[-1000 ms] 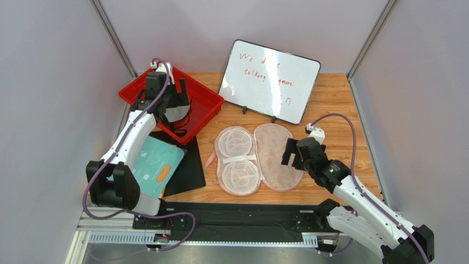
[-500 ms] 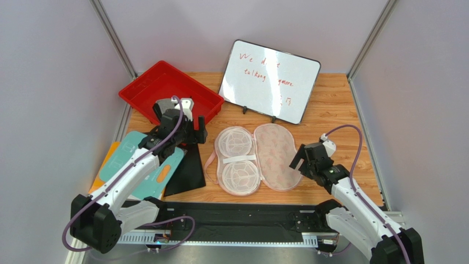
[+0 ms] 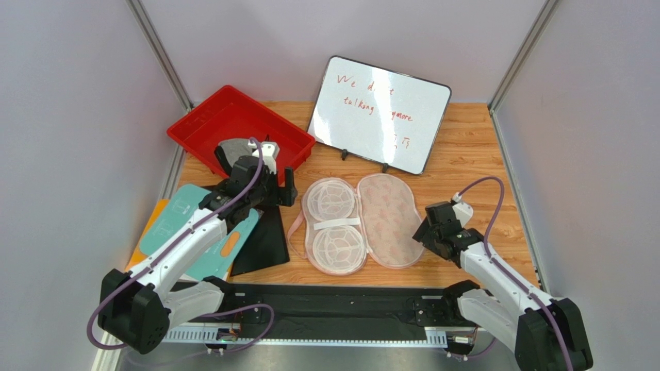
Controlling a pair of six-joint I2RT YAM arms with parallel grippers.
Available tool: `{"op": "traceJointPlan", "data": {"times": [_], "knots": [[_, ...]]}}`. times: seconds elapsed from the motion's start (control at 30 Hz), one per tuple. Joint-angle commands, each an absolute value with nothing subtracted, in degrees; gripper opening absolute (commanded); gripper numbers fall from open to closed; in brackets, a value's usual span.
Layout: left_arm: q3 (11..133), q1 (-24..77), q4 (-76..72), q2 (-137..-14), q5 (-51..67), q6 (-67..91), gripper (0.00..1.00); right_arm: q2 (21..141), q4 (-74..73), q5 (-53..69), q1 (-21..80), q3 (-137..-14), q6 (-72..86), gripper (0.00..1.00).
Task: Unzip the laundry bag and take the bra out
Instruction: Close the laundry bag at the center of the board.
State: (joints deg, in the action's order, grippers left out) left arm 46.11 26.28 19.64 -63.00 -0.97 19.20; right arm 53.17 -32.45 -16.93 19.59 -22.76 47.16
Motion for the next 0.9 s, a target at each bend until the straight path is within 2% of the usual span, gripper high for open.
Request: {"op": "traceJointPlan", "data": {"times": [0.0,0.03,0.37,0.5,0.53,0.57,0.87], "knots": [[45.8,26.5,17.9,-61.3,-0.4,19.6,0.96,54.3,-28.8,-17.8,18.0,-23.2,47.7,0.61],[45.9,26.5,17.9,-61.2,-0.4,19.6,0.97,54.8,-28.9,-17.5,17.8,-23.3,47.7,0.56],[46.7,26.6,19.5,-63.2,0.6,19.2,0.96,56.8,-28.6,-16.2,17.5,-23.9,46.2,0.34],[45.3,27.2,19.5,-64.2,0.7,19.9,0.96,57.6,-28.5,-15.7,17.4,-24.4,45.7,0.17],[44.8,27.8,19.3,-64.6,0.8,20.0,0.96,57.7,-28.6,-15.8,17.5,-24.5,45.5,0.04],[44.3,28.1,19.2,-64.9,0.8,20.1,0.96,57.6,-28.7,-15.9,17.4,-24.7,45.1,0.00],[40.6,31.5,14.2,-66.9,3.0,24.4,0.96,52.3,-31.9,-16.3,17.8,-28.5,44.8,0.00]]}}
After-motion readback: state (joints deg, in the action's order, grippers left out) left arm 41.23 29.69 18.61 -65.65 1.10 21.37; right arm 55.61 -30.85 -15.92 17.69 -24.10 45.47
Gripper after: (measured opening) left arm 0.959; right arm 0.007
